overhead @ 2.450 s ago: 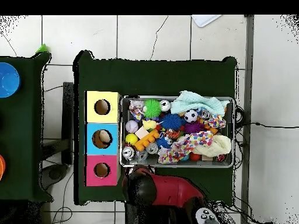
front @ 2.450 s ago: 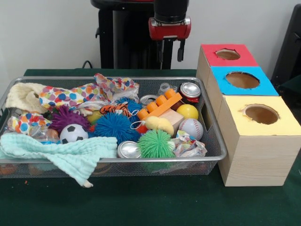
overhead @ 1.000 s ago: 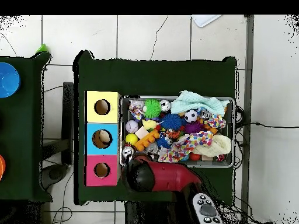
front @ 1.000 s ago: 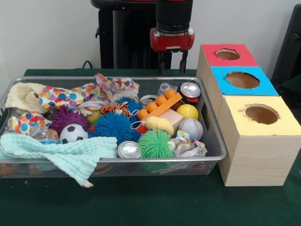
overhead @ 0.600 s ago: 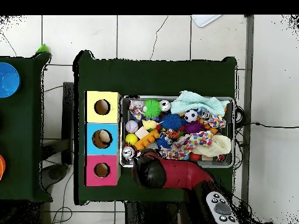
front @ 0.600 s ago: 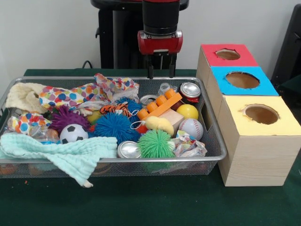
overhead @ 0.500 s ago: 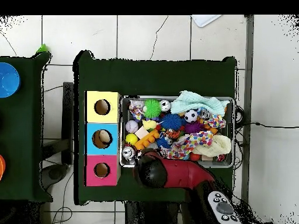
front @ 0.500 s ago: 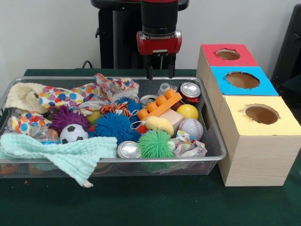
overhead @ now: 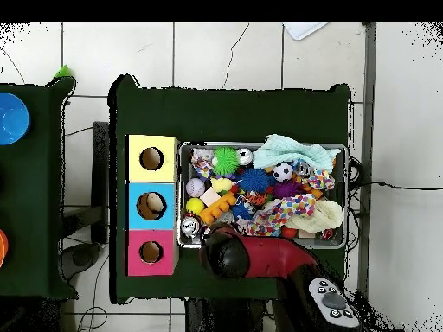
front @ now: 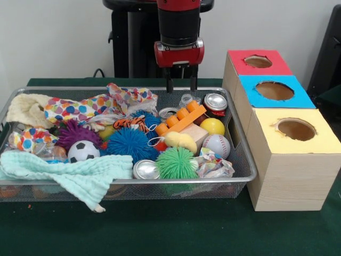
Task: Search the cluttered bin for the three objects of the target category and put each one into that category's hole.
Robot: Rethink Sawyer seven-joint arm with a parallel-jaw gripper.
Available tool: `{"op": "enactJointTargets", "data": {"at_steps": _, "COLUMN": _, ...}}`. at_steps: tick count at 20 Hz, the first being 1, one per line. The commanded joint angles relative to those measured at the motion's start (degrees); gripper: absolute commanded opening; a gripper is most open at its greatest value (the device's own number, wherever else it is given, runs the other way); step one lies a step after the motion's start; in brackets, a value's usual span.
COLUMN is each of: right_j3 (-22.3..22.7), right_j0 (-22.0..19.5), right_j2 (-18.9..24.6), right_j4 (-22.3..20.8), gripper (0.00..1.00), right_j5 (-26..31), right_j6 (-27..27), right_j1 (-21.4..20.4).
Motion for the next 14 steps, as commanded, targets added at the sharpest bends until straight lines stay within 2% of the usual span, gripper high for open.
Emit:
{"op": "enactJointTargets", "data": {"at_steps": 1, "right_j3": -6.3, "right_j0": -1.4, "right_j2": 5.2, "right_j4": -4.1, "gripper": 1.00, "right_j5": -0.8, "right_j6": 0.3, "right_j1": 4.1}}
{"op": "enactJointTargets", "data": {"at_steps": 4, "right_j3": -6.8, "right_j0": -1.7, "right_j2": 5.2, "right_j4": -5.4, "gripper": 1.00, "right_j5": -1.3, "right_j6": 0.1, "right_j1": 5.3}}
{"op": "enactJointTargets", "data": {"at_steps": 14, "right_j3": -6.8, "right_j0": -3.3, "right_j2": 6.5, "right_j4": -7.8, "gripper": 1.00, "right_j5": 1.2, "right_j6": -0.9, "right_j1": 5.4}}
